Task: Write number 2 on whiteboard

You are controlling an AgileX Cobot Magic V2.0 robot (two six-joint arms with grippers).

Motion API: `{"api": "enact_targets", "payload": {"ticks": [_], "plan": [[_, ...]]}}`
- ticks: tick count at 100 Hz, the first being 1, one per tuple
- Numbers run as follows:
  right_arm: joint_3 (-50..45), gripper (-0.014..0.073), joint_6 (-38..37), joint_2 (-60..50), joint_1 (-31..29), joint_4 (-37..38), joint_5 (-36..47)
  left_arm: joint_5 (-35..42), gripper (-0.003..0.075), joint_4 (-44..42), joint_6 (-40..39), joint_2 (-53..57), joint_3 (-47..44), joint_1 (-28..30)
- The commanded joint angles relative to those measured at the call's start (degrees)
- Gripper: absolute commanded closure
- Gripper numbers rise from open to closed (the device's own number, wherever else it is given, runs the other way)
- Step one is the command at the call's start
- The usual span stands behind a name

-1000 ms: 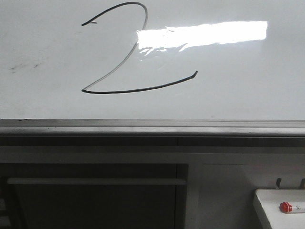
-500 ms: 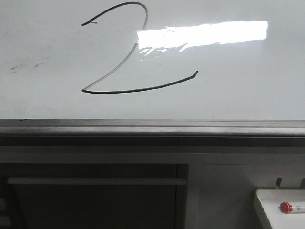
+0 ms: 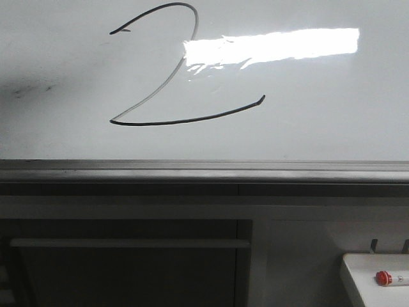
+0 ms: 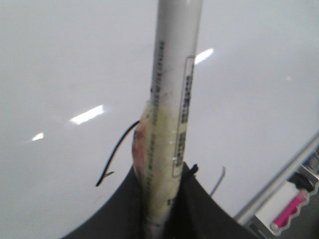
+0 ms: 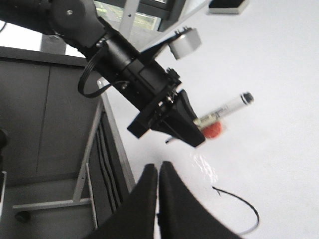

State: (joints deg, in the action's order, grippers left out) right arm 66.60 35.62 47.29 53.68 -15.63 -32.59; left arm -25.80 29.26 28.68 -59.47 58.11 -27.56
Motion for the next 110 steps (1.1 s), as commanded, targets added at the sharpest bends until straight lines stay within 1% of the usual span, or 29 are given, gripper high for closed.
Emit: {"api": "enact_targets", "payload": {"ticks": [1, 13, 23, 34, 50, 58, 79, 110], "plan": [[-1.66, 0.0664, -1.62, -1.91, -3.63, 0.25, 3.29, 8.74, 0.0741, 2.01, -5.06, -0.82, -0.72, 2.23], [-6.47, 0.0664, -3.87, -3.16, -7.43, 0.15, 3.77, 10.17, 0.0741, 5.91, -6.51, -4.27, -2.65, 5.45], [-9.44, 0.0664, -7.13, -3.24, -8.07, -0.09, 4.6, 10.47, 0.0741, 9.33, -6.51, -8.06, -2.76, 6.75], [-11.47, 0.0664, -7.28, -3.13, -8.07, -1.56, 5.71, 12.63, 0.0741, 9.8, -6.51, -11.52, -2.76, 6.75], [-11.97, 0.0664, -7.28, -3.13, -8.07, -2.47, 6.2, 15.76, 0.0741, 10.71, -6.51, -14.92, -2.76, 6.75], [-11.97, 0.0664, -7.28, -3.13, -8.07, -3.36, 6.34, 18.66, 0.0741, 10.71, -6.51, -15.64, -2.76, 6.75], [-11.97, 0.0664, -7.28, -3.13, -8.07, -4.11, 6.68, 22.82, 0.0741, 10.71, -6.51, -16.92, -2.76, 6.75], [-11.97, 0.0664, -7.28, -3.04, -8.07, -5.75, 7.12, 21.71, 0.074, 10.71, -6.51, -18.44, -2.76, 6.75]]}}
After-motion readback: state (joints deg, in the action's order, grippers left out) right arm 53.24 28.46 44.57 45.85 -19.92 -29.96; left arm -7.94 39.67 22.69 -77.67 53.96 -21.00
